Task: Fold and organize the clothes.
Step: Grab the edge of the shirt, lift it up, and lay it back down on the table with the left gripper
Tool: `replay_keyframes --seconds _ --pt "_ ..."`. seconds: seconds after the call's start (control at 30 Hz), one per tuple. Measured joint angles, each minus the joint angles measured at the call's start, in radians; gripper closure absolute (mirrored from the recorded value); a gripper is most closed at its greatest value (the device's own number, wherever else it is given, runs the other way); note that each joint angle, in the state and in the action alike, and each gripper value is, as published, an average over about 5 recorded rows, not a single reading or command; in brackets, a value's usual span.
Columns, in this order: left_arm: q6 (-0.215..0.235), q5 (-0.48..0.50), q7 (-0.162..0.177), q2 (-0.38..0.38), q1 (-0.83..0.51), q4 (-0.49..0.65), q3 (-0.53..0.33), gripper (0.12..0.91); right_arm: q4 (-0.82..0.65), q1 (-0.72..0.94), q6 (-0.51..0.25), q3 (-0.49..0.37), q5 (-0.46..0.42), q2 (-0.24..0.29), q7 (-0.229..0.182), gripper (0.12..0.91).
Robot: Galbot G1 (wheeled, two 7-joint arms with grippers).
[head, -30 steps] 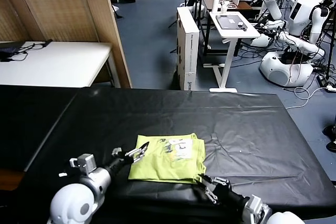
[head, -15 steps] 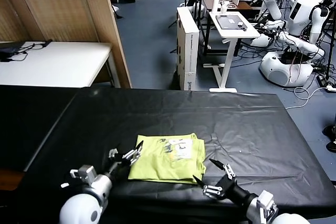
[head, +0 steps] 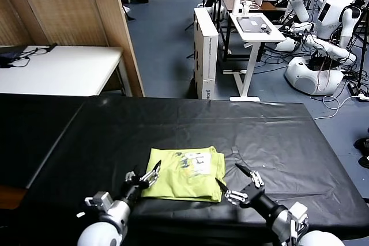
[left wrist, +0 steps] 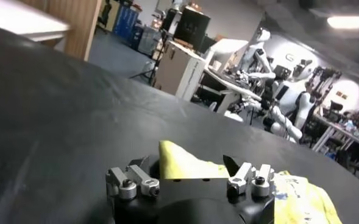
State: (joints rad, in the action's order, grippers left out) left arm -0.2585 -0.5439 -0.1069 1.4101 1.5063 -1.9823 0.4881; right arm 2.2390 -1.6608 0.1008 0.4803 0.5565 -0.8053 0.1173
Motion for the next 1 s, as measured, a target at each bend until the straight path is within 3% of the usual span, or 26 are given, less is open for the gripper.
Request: replay_keyframes --seconds 0.23,0.73,0.83,1.0 --pt "0.029 0.000 -0.008 0.025 0.007 0.023 0.003 0.123 0.006 0.002 0.003 0.004 0.004 0.002 -0.001 0.118" --pt "0.028 -0.055 -0.011 0.049 0.009 0.051 0.007 0.131 0.011 0.004 0.005 0.009 0.001 0.002 -0.002 0.118" --pt "0.021 -0.072 -0.013 0.050 0.008 0.052 0.008 0.227 0.010 0.004 0.005 0.008 0.000 -0.001 -0.002 0.118" --pt "-0.009 -0.129 -0.015 0.059 0.009 0.055 0.009 0.543 0.009 0.006 0.004 0.010 -0.002 -0.003 -0.002 0.118"
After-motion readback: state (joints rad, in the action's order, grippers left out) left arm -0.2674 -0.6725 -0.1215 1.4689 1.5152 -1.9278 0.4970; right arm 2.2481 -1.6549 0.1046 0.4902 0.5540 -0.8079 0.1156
